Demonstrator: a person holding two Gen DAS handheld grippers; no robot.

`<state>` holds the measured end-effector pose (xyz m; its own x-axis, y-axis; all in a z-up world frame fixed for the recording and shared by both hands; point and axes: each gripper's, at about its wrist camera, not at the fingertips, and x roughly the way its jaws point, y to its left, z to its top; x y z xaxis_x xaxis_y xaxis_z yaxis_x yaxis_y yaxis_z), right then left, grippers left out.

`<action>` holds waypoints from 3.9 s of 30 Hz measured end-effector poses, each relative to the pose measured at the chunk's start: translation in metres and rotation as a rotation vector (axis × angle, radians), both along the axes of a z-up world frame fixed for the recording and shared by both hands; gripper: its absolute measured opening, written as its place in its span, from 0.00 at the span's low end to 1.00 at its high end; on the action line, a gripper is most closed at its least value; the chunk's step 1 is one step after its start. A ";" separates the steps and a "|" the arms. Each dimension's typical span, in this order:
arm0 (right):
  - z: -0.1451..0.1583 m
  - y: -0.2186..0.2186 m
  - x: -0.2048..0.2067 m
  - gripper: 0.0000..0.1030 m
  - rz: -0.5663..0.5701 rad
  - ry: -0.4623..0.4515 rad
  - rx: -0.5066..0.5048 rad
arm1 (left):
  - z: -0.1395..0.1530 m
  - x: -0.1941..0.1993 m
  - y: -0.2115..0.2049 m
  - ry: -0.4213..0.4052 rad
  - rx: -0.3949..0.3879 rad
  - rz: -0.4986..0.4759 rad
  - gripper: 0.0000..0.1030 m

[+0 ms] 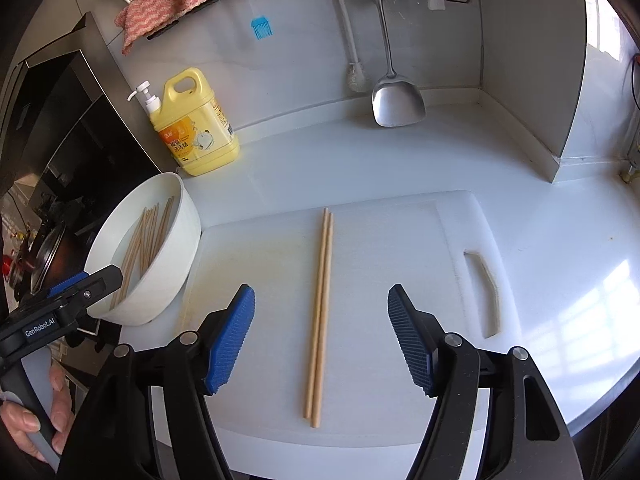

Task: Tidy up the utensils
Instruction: 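Withdraw both open tools back over the cutting board, then lower both open tools toward the last two chopsticks on the board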

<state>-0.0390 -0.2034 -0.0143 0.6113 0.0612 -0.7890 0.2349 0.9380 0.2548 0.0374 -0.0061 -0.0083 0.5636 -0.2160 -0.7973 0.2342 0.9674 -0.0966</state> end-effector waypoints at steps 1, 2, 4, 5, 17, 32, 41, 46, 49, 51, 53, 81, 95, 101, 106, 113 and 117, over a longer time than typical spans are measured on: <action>-0.003 -0.008 -0.002 0.64 0.012 0.000 0.005 | -0.001 -0.005 -0.005 0.000 0.005 0.019 0.92; -0.006 -0.015 -0.004 0.64 0.023 -0.004 0.012 | -0.002 -0.010 -0.010 0.001 0.010 0.037 0.92; -0.013 -0.027 -0.005 0.64 0.041 -0.009 0.012 | -0.004 -0.018 -0.017 -0.001 0.025 0.074 0.92; -0.017 -0.033 -0.008 0.64 0.046 -0.006 0.005 | -0.005 -0.021 -0.020 -0.003 0.033 0.090 0.92; -0.062 -0.036 0.008 0.64 0.031 0.051 -0.043 | -0.025 -0.021 -0.035 -0.044 0.062 0.096 0.93; -0.089 -0.007 0.026 0.64 0.051 -0.022 -0.101 | -0.059 -0.015 -0.034 -0.080 -0.020 0.079 0.93; -0.091 -0.002 0.029 0.64 0.053 0.002 -0.134 | -0.064 -0.015 -0.032 -0.084 0.006 0.089 0.93; -0.095 -0.001 0.029 0.64 0.054 0.024 -0.144 | -0.067 -0.014 -0.033 -0.076 0.006 0.086 0.93; -0.094 0.000 0.029 0.64 0.057 0.022 -0.149 | -0.068 -0.016 -0.034 -0.076 0.004 0.086 0.93; -0.094 0.001 0.030 0.64 0.061 0.028 -0.159 | -0.069 -0.016 -0.035 -0.073 0.005 0.084 0.93; -0.095 0.003 0.029 0.64 0.068 0.032 -0.179 | -0.070 -0.016 -0.035 -0.070 0.006 0.081 0.93; -0.094 0.016 0.025 0.64 0.097 0.043 -0.278 | -0.072 -0.019 -0.035 -0.059 -0.003 0.088 0.93; -0.099 0.007 0.028 0.61 0.126 0.034 -0.289 | -0.078 -0.023 -0.051 -0.049 -0.005 0.060 0.93; -0.099 -0.021 0.026 0.47 0.079 0.027 -0.284 | -0.084 -0.025 -0.070 -0.044 -0.005 0.022 0.93; -0.100 -0.041 0.024 0.41 0.084 0.017 -0.242 | -0.093 -0.022 -0.085 -0.023 -0.006 -0.001 0.93; -0.099 -0.060 0.026 0.41 0.155 0.006 -0.244 | -0.103 -0.016 -0.103 -0.005 0.005 -0.008 0.93; -0.097 -0.069 0.031 0.41 0.260 0.005 -0.255 | -0.107 -0.014 -0.111 0.004 0.012 -0.008 0.93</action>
<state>-0.0079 -0.2724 -0.1118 0.5971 0.0152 -0.8020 -0.0193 0.9998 0.0046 0.0234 -0.1172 -0.1148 0.5590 -0.2105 -0.8020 0.2415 0.9666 -0.0854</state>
